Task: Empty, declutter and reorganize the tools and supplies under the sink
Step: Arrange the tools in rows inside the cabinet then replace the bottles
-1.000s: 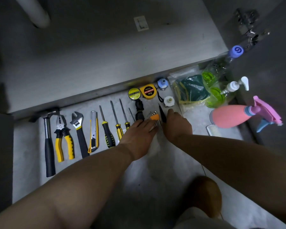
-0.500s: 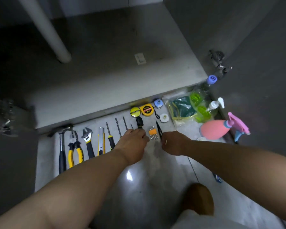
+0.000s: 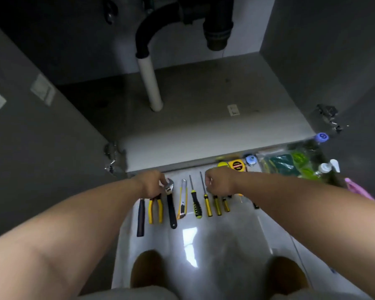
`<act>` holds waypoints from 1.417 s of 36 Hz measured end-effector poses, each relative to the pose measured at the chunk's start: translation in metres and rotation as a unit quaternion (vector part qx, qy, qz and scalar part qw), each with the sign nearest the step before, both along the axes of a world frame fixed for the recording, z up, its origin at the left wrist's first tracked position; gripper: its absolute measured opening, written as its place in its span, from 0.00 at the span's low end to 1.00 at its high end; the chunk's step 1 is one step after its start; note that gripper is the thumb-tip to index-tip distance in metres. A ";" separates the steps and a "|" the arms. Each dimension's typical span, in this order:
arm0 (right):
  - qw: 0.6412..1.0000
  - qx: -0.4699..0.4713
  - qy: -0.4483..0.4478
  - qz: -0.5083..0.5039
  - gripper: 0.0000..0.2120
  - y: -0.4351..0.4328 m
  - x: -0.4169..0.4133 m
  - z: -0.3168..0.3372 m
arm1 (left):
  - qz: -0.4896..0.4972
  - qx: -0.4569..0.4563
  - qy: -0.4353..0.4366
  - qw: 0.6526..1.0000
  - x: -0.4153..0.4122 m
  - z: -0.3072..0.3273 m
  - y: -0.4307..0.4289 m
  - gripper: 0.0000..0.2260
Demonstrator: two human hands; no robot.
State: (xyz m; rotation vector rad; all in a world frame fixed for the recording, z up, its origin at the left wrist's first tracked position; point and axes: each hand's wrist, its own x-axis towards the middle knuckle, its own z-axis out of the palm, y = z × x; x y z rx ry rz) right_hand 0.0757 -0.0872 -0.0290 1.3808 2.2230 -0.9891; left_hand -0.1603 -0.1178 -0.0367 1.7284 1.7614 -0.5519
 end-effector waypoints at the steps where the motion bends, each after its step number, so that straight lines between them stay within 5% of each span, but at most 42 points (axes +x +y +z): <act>1: 1.000 0.003 0.010 0.001 0.14 -0.003 -0.011 -0.008 | 0.029 0.004 0.007 1.000 -0.012 -0.008 -0.002 0.14; 12: 0.998 -0.058 0.024 0.002 0.13 -0.027 -0.065 -0.113 | 0.360 -0.053 -0.010 0.931 -0.045 -0.132 -0.056 0.20; 17: 0.995 -0.058 0.060 -0.060 0.12 -0.028 -0.066 -0.141 | 0.401 -0.014 0.015 0.916 -0.052 -0.150 -0.064 0.19; 29: 0.982 -0.121 0.077 -0.123 0.12 -0.043 -0.080 -0.158 | 0.520 -0.015 -0.111 0.847 -0.047 -0.161 -0.075 0.11; 40: 0.909 -0.307 0.158 -0.233 0.13 -0.061 -0.103 -0.137 | 0.675 -0.102 -0.420 0.598 -0.026 -0.114 -0.092 0.08; 47: 0.863 -0.291 0.255 -0.325 0.07 -0.072 -0.108 -0.132 | 0.573 -0.176 -0.462 0.653 -0.019 -0.094 -0.097 0.17; 51: 0.816 -0.317 0.289 -0.386 0.07 -0.068 -0.090 -0.136 | 0.560 -0.181 -0.445 0.675 -0.018 -0.097 -0.090 0.12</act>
